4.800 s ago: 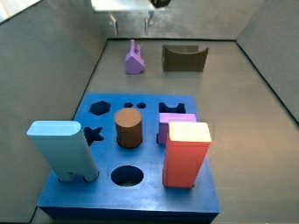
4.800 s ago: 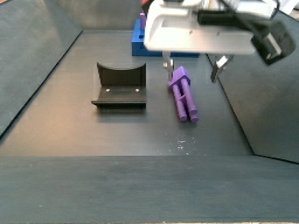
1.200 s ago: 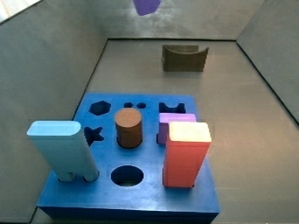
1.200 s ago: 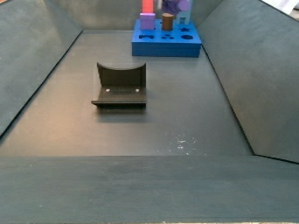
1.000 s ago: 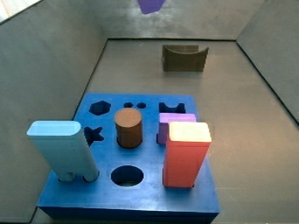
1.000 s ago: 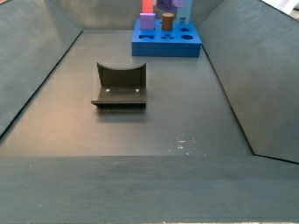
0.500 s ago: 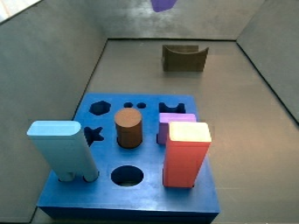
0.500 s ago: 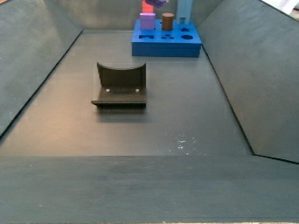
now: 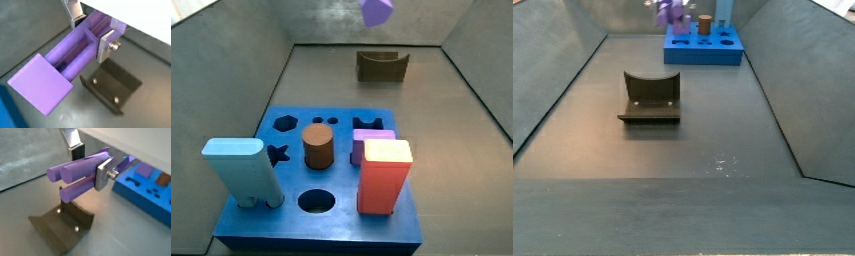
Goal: Pick up the 3 prong object. Move up. Rotate the 3 prong object. Place the 3 prong object on the fixture. Regrasp the 3 prong object. Move to above the board. Insert the 3 prong object.
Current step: Place the 3 prong object on the fixture.
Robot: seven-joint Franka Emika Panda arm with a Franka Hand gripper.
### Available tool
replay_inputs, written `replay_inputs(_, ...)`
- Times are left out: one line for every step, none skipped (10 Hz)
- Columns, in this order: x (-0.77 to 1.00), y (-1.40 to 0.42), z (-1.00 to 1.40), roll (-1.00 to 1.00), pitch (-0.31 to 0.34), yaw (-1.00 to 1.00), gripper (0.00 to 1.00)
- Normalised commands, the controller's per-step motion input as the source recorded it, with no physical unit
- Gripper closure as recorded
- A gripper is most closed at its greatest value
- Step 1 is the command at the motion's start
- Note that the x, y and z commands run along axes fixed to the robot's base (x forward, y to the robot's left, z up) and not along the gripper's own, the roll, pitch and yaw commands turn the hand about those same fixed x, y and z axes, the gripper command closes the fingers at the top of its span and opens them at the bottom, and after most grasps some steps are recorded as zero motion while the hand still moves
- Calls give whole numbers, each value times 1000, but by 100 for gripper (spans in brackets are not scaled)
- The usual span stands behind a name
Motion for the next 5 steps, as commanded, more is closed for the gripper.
replay_inputs(600, 49, -73, -1000, 27, -9, 100)
replay_inputs(474, 49, -44, -1000, 51, -16, 100)
replay_inputs(362, 48, -30, -1000, 69, -27, 100)
replay_inputs(256, 45, -23, -1000, 87, -40, 100)
replay_inputs(116, 44, -13, -960, 109, -66, 100)
